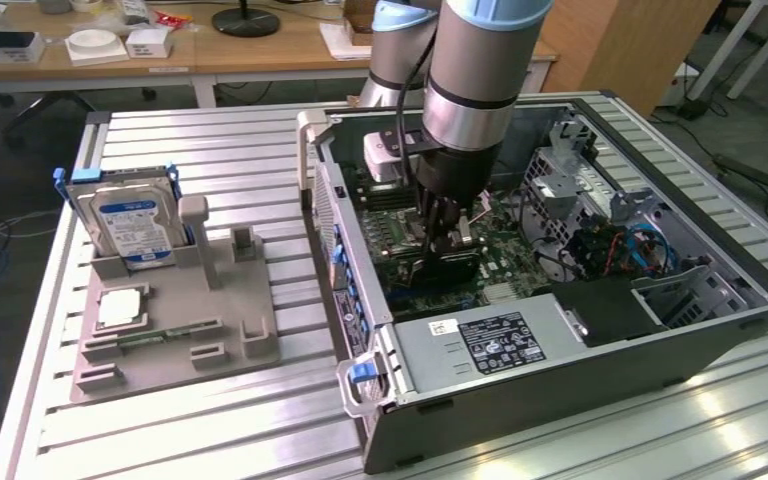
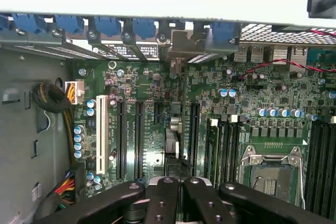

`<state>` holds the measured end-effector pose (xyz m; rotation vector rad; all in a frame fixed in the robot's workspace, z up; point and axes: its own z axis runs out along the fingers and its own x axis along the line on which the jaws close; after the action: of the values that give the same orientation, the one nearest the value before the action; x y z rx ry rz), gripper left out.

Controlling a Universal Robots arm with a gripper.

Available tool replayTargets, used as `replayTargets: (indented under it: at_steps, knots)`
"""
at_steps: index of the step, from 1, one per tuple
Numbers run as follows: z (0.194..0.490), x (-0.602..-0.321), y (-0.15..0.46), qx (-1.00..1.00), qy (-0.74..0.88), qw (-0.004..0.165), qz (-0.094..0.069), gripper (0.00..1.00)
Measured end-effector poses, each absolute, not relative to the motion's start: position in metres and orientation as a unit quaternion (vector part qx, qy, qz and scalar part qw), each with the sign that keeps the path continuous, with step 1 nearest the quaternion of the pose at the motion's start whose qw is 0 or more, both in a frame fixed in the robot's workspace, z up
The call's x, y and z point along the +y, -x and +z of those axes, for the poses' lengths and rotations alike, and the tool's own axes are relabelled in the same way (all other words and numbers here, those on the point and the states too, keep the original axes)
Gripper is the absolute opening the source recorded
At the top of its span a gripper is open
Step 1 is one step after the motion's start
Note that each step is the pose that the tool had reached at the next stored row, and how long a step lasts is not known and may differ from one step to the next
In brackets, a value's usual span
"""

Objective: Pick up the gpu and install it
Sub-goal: 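Insert the gpu into the slot, then press down on the gpu until it lock into place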

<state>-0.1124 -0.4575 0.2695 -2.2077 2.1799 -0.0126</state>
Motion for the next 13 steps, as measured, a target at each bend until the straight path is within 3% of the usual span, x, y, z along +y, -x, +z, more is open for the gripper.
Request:
replayTargets:
  at_steps: [13]
  knots:
    - [0.2695,-0.4575,0.1125,0.702,0.711,0.020,-0.004,0.10]
